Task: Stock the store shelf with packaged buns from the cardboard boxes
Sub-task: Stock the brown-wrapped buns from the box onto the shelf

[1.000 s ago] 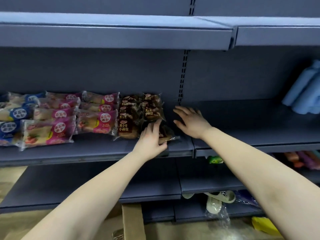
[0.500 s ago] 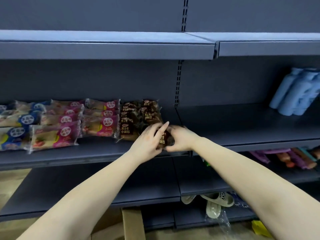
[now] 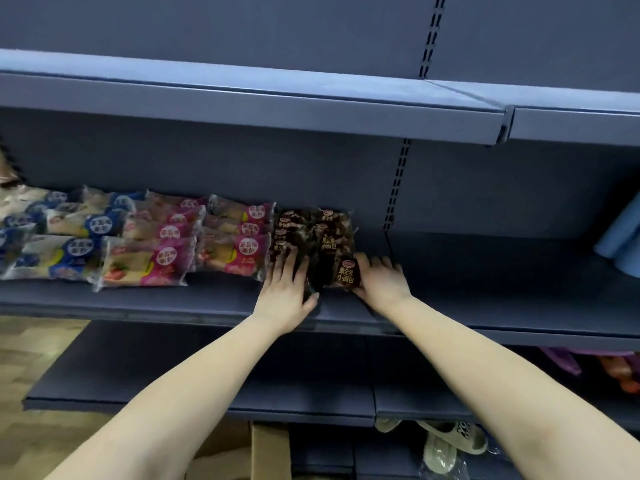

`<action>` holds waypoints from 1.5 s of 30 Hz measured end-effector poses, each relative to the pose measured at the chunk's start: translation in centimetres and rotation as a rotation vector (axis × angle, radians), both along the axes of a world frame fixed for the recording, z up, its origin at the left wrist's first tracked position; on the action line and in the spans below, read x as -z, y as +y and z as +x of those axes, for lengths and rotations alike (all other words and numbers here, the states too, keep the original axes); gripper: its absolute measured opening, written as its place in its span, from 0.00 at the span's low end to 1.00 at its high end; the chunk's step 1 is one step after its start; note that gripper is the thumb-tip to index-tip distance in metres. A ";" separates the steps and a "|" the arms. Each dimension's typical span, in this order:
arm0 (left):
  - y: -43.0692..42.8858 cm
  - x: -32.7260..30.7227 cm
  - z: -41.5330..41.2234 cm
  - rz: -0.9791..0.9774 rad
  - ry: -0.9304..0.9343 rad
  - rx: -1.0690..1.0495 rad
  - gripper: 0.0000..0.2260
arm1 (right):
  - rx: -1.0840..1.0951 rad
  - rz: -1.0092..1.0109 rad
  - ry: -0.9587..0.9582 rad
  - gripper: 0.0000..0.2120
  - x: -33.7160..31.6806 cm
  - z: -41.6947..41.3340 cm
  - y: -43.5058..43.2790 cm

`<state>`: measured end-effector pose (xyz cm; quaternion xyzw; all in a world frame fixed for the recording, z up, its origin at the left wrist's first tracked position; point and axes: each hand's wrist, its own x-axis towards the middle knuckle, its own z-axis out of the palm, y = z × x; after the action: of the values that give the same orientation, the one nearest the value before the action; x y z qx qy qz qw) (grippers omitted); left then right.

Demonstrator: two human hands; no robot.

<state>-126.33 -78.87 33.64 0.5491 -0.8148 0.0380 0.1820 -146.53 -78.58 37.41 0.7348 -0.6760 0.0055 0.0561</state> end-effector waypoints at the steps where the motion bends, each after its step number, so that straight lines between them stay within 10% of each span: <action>1: -0.1 0.4 0.0 -0.001 -0.013 0.005 0.34 | -0.006 -0.018 -0.003 0.33 0.1 0.3 -0.3; 28: -0.5 2.8 0.1 -0.088 0.009 0.003 0.29 | 0.159 -0.062 -0.735 0.44 4.3 5.3 -4.7; 45: -0.3 2.5 0.0 -0.047 0.000 -0.009 0.29 | 0.133 -0.071 -0.601 0.38 4.4 5.2 -4.9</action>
<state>-126.30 -79.20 31.15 0.5485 -0.8112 0.0580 0.1945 -141.35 -83.44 33.02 0.6520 -0.7083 0.2425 -0.1204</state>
